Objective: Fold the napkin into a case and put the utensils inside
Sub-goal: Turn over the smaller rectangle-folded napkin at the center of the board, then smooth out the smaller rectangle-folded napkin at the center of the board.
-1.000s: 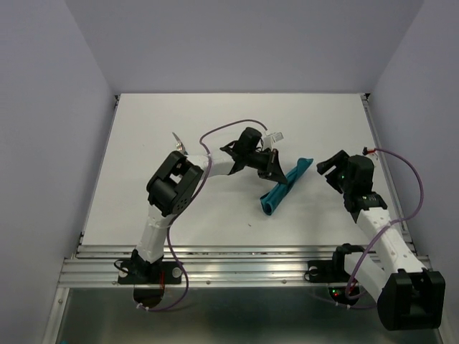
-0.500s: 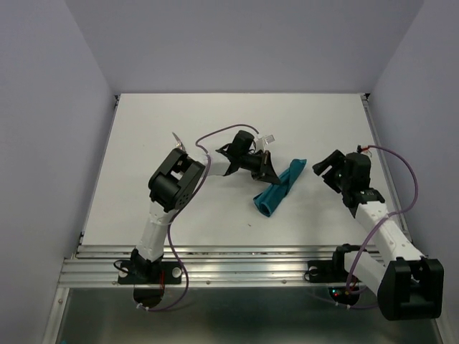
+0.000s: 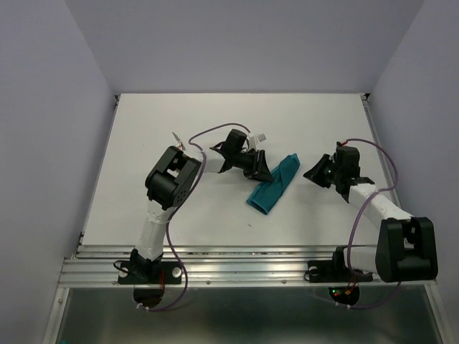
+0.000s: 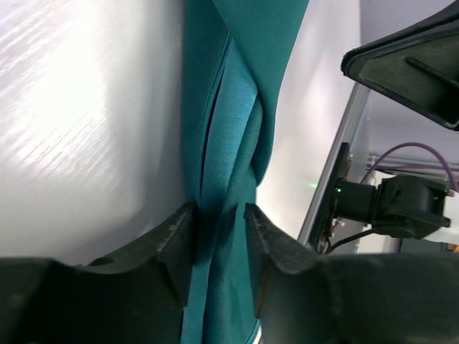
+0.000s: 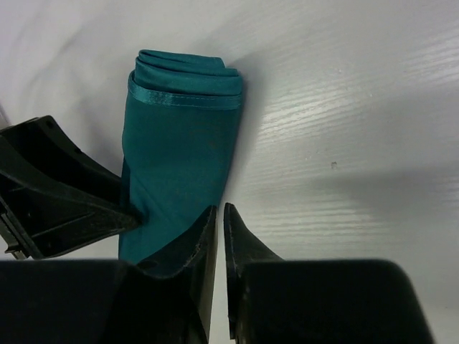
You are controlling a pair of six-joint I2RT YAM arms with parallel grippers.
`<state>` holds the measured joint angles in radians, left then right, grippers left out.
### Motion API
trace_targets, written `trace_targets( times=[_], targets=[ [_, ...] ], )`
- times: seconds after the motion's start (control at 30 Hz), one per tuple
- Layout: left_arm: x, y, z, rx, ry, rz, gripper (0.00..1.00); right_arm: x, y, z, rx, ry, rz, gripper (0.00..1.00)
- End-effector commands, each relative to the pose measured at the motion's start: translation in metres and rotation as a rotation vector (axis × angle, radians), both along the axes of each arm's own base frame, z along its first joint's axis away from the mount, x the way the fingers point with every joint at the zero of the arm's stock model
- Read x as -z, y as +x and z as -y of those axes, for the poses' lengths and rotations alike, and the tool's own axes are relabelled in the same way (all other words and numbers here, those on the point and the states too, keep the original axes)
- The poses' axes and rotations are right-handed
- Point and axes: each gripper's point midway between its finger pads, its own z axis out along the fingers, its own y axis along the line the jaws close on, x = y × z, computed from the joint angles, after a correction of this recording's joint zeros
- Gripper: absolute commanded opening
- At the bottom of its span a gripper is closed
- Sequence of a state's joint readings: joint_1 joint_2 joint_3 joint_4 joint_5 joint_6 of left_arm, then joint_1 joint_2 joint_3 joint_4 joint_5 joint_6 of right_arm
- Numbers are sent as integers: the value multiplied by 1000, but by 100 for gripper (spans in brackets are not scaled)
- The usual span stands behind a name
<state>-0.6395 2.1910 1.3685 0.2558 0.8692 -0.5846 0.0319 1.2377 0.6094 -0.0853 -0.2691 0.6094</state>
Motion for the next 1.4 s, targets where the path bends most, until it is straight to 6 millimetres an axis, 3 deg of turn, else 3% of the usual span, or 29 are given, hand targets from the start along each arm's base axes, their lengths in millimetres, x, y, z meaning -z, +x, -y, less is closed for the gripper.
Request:
trace_targets(
  times=[0.0,0.1,0.2,0.4,0.5,0.63,0.8,0.83,1.03,1.2,1.37],
  targets=[
    [-12,9,-6,-4,25,65,51,-26,25,-19,-83,11,101,13],
    [-13,19,-19,-34,49,79,64,-22,33,-18,-91,-9,84,12],
    [-12,26,-29,-52,105,110,71,-20,37,-23,-121,-15,74,11],
    [-33,45,-54,-128,209,204,72,-15,47,-53,-201,-12,54,8],
    [-43,52,-66,-187,268,248,72,-14,59,-56,-187,-17,50,9],
    [-70,34,-64,-191,248,270,61,-4,78,-54,-157,-31,26,9],
    [-73,-1,-57,-146,209,252,42,6,97,-54,-137,-37,5,9],
    [-65,-10,-60,-137,213,231,40,3,103,-55,-132,-36,18,9],
    [-35,-43,-53,-35,221,196,39,25,122,-55,-105,-40,-33,8],
    [-12,-45,-54,-31,274,195,32,33,123,-50,-71,-59,-64,7],
    [14,-38,-64,-72,367,187,18,22,121,-53,-88,-46,-42,8]
  ],
)
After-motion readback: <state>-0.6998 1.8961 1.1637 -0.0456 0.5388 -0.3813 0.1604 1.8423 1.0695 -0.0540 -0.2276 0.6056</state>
